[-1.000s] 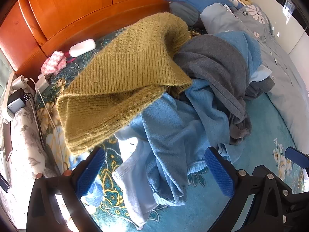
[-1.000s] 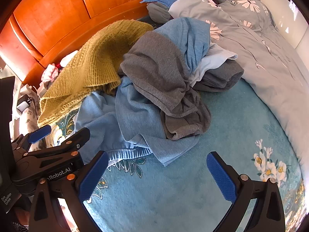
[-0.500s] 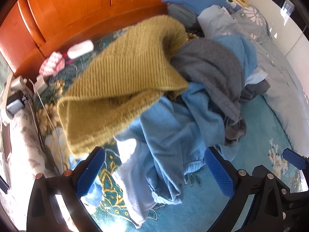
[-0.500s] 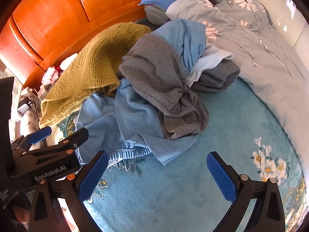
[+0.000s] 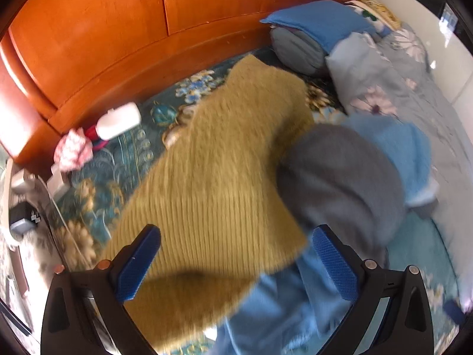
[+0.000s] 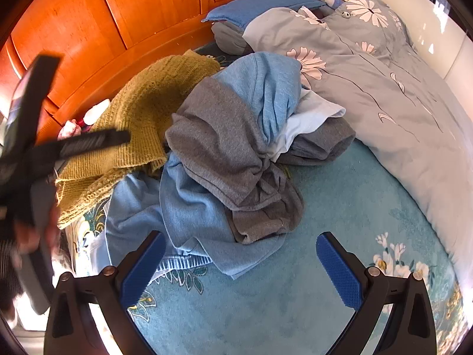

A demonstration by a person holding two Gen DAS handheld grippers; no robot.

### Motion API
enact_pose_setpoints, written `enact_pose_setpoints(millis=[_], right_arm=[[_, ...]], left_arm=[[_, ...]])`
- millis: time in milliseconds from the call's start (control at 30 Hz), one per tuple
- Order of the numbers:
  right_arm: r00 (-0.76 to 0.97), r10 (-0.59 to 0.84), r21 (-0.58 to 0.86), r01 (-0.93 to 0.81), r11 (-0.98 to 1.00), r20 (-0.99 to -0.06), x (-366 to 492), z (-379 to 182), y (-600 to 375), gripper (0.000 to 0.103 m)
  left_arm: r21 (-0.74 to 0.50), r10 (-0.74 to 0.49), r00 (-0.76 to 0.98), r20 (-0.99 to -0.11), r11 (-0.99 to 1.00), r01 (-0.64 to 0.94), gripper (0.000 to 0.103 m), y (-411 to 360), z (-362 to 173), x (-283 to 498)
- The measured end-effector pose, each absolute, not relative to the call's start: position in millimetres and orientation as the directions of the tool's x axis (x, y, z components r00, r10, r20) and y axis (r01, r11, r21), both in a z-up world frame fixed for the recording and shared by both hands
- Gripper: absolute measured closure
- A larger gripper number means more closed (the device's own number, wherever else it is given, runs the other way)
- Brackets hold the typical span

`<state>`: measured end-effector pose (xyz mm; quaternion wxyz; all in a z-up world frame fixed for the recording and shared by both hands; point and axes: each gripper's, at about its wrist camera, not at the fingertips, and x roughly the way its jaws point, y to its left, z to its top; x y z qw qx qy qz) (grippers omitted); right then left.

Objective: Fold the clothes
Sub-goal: 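Grasp the mustard-yellow sweater with the left gripper and lift it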

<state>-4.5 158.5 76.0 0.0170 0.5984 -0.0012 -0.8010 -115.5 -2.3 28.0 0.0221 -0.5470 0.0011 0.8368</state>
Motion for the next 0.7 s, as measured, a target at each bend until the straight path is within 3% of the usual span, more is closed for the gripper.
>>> enact_pose_setpoints(millis=[267,333,433,500,700], right_arm=[[-0.298,-0.005,-0.005,0.033,-0.999,-0.955,-11,73,166,0.0],[-0.293,-0.003,-0.005,0.025,-1.0,-0.956,-12,72,171,0.0],[-0.291,0.002,-0.006,0.015,-1.0,-0.957,-13,71,174,0.0],[-0.285,-0.002,0.0,0.007,-1.0,-0.959,-12,70,177,0.0],[-0.275,-0.024,0.027,-0.009,-1.0,-0.961,-8,71,183,0.0]], left_arm=[[0.028,-0.022,-0.395,-0.918,-1.0,-0.007,0.001,3,16,-157],[0.037,-0.034,-0.377,-0.926,-0.999,-0.002,0.007,3,10,-162],[0.055,-0.049,-0.34,-0.939,-0.998,-0.006,0.029,3,1,-168],[0.041,-0.038,-0.328,-0.944,-0.999,-0.002,0.054,1,-1,-168],[-0.049,0.03,-0.319,-0.947,-0.998,0.05,0.086,-10,2,-168]])
